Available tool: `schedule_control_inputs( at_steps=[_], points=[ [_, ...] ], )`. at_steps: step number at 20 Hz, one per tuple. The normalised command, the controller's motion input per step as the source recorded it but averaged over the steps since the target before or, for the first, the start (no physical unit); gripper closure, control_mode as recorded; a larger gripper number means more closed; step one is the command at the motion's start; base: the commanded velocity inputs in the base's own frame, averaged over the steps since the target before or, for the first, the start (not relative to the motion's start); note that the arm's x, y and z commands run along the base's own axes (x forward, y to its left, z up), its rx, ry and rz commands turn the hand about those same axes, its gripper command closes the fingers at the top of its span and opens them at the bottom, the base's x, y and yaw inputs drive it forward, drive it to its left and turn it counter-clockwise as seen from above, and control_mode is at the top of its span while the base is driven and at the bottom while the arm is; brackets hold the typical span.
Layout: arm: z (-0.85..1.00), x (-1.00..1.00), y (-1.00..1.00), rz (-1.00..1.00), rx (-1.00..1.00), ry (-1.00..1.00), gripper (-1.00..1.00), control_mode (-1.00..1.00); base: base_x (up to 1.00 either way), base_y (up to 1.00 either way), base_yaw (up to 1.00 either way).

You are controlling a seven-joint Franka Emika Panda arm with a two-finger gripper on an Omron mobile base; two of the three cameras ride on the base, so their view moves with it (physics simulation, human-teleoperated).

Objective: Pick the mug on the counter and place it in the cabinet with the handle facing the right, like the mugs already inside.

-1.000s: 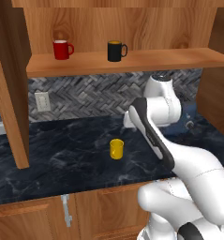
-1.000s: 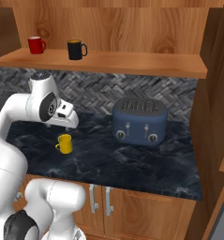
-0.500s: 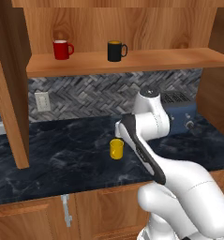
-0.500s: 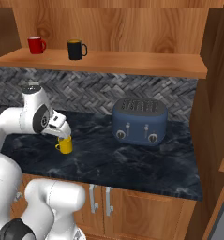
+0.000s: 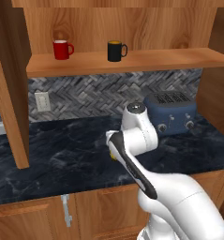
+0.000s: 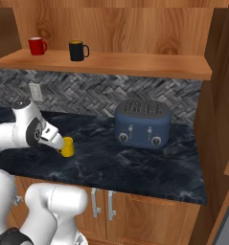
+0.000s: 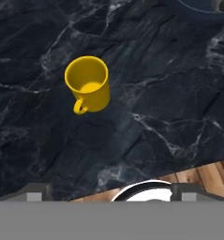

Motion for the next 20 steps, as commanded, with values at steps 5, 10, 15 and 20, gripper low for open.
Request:
schedule_control_inputs(
  at_steps=[5,10,15,20],
  points=[
    [-0.38,0.03,0.13,-0.06,-0.06,-0.05,-1.0,-1.0,0.0,0.0,0.0],
    [-0.32,0.09,0.13,-0.08,-0.05,-0.03,-1.0,-1.0,0.0,0.0,0.0],
    [-0.23,0.27,0.04,-0.03,0.0,0.0,-1.0,-1.0,0.0,0.0,0.0],
    [-0.27,0.35,0.09,-0.03,0.0,0.0,-1.0,-1.0,0.0,0.0,0.0]
  ],
)
